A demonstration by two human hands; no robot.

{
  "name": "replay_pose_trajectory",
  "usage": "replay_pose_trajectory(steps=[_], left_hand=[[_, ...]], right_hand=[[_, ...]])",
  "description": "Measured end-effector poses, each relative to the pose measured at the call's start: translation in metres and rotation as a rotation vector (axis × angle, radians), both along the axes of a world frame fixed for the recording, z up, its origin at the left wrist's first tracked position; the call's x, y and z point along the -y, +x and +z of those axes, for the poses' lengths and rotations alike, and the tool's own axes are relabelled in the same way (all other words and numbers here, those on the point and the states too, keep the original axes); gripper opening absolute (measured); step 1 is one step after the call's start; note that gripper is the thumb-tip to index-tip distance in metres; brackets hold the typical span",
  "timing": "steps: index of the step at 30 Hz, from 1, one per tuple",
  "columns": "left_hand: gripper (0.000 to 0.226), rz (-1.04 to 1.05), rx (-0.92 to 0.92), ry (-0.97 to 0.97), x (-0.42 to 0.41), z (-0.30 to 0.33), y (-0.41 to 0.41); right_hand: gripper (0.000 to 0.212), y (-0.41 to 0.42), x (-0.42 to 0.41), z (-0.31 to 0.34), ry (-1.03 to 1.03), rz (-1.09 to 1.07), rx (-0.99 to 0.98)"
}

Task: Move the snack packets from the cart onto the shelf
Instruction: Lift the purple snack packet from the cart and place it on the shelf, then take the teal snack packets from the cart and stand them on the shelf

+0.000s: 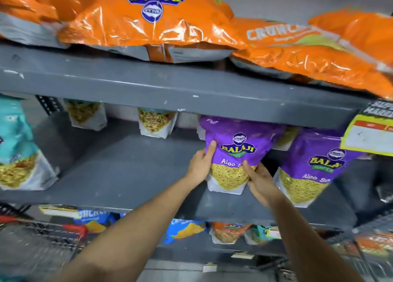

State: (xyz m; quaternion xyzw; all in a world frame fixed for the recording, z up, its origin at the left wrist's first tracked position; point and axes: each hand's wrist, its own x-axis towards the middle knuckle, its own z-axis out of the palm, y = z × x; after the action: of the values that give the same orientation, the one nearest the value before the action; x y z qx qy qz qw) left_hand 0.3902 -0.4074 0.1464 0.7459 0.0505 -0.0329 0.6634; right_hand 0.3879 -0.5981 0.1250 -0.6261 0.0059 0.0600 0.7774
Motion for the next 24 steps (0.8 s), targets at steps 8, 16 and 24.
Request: replay_pose_trajectory(steps=[8,16,24], left_hand=[[0.050,-0.060,0.071,-0.068,-0.027,-0.001,-0.013],[0.032,0.344,0.157,0.082,-0.193,-0.045,-0.138],[0.016,0.926,-0.030,0.105,-0.356,-0.117,-0.359]], right_hand=[[0.051,-0.039,-0.038,-0.022,-0.188,-0.583,0.161],[0.022,-0.097,-0.182,-0.015,-0.269,-0.251,0.350],[0.015,-0.169,-0.388,-0.039,-0.414,0.692,0.150]])
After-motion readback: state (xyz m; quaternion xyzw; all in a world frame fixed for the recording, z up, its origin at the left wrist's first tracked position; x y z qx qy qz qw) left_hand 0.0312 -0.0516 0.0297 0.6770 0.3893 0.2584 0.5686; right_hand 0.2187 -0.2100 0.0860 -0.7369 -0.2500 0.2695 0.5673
